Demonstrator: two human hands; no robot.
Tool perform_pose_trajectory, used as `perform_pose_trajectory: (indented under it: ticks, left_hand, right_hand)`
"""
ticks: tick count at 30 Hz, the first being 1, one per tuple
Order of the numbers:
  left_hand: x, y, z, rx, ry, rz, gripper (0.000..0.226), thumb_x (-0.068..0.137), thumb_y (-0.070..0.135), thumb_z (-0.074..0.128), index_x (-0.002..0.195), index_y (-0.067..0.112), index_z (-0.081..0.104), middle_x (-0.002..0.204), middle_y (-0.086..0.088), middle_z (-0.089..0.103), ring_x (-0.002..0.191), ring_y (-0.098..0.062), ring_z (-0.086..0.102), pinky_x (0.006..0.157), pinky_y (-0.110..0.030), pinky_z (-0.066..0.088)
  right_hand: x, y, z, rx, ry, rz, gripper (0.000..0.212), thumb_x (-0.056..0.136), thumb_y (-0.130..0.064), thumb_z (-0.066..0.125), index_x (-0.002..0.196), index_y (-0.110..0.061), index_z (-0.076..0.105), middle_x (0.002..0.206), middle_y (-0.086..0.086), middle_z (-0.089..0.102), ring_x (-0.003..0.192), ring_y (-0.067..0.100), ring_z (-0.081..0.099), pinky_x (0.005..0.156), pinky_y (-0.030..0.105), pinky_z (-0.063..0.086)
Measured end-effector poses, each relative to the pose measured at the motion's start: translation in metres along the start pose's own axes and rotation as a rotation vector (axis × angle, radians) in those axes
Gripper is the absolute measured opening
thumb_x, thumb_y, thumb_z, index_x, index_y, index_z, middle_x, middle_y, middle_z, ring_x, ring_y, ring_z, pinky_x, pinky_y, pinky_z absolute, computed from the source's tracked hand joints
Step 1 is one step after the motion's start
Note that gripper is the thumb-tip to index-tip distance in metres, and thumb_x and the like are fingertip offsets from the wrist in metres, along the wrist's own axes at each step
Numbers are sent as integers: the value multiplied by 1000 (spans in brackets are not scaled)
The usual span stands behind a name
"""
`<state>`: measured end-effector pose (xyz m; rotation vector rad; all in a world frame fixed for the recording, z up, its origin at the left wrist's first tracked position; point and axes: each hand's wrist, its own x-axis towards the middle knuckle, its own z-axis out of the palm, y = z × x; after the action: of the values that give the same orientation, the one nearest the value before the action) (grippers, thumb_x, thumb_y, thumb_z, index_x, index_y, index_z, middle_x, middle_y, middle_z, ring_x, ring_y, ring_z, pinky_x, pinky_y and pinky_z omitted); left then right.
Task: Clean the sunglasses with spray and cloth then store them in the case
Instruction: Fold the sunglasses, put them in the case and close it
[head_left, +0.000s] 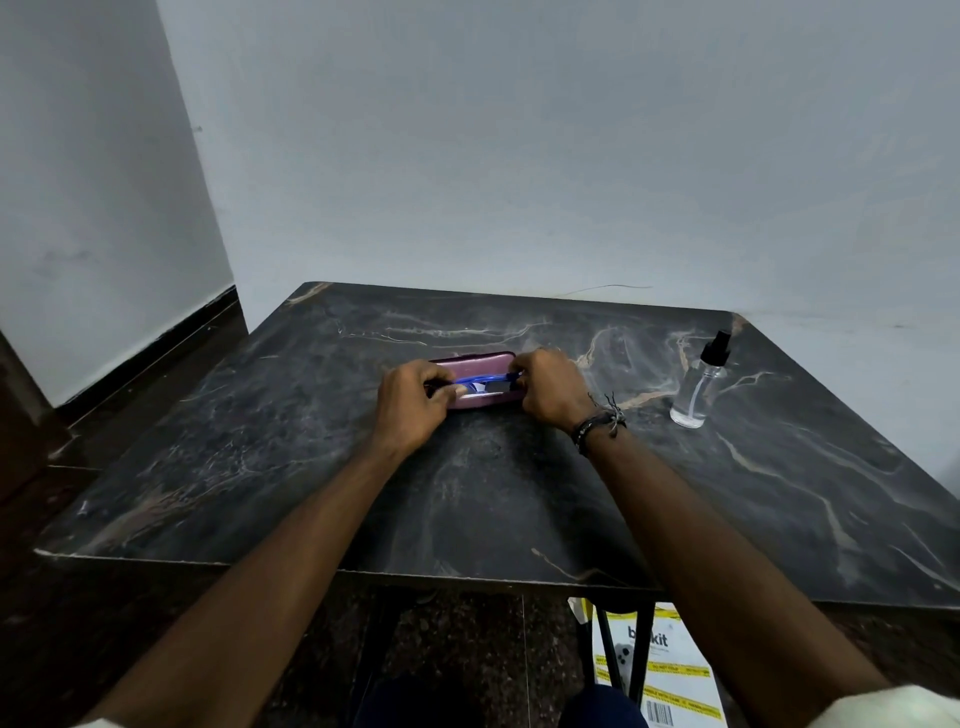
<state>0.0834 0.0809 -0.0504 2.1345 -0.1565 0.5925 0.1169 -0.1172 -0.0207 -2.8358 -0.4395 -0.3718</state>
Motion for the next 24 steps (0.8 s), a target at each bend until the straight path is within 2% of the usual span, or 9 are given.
perform_pose_trajectory:
  ticks: [2,4,9,14,17,19,21,23,24]
  left_hand:
    - [-2,0,-1,8,-74,-19,40,67,24,86,101,9,73,96,-2,71,84,-14,66,77,-29,55]
    - [-3,2,-1,41,-87,-5,43,64,19,88,102,8,73,98,-4,71,85,-16,64,77,-28,53]
    - [-6,9,-2,133,-70,68,34,68,12,84,101,8,74,96,-3,70,79,-11,56,70,-21,41]
    - [-8,5,-2,188,-110,112,33,73,11,80,104,7,74,101,-6,72,81,-11,57,76,-22,45]
    - [-7,3,-4,179,-121,128,27,76,16,79,101,6,75,96,-6,72,76,-10,56,71,-21,41]
    - [-5,3,-6,189,-131,143,23,77,18,78,97,6,76,95,-7,71,76,-12,56,70,-25,45]
    - [-3,4,-5,217,-135,126,24,77,19,78,98,8,76,117,-10,63,96,-17,58,84,-31,51]
    - [1,4,-5,234,-146,57,26,73,20,81,98,12,77,143,-14,44,127,-25,46,101,-34,45]
    - [5,3,-6,222,-163,16,27,70,21,84,95,15,77,149,-16,38,135,-27,39,105,-38,43]
  right_hand:
    - [0,2,-1,6,-16,-6,33,83,-7,69,115,-13,68,117,11,65,99,23,63,87,33,55]
    - [-1,4,-3,20,-44,-7,34,82,-4,69,116,-11,68,118,11,65,99,23,64,87,32,55]
    - [-4,9,-7,30,-63,-37,34,83,-2,69,116,-9,69,116,10,69,99,20,66,88,29,55]
    - [-6,12,-8,-2,-78,-79,31,84,-7,70,115,-11,71,113,9,70,96,20,67,87,30,55]
    - [-4,11,-8,-35,-93,-83,31,84,-8,69,115,-12,71,113,9,69,95,22,66,85,31,56]
    - [-3,11,-8,-55,-99,-89,32,83,-9,69,115,-14,72,113,10,68,95,23,66,85,33,56]
    - [-3,10,-7,-75,-98,-93,32,83,-10,69,114,-16,73,115,11,65,96,26,65,85,36,56]
    - [-2,11,-6,-77,-101,-81,31,84,-13,68,115,-15,72,116,11,61,96,26,63,85,35,56]
    - [-2,11,-6,-74,-106,-77,29,85,-15,66,114,-14,72,116,11,60,96,26,62,84,33,55]
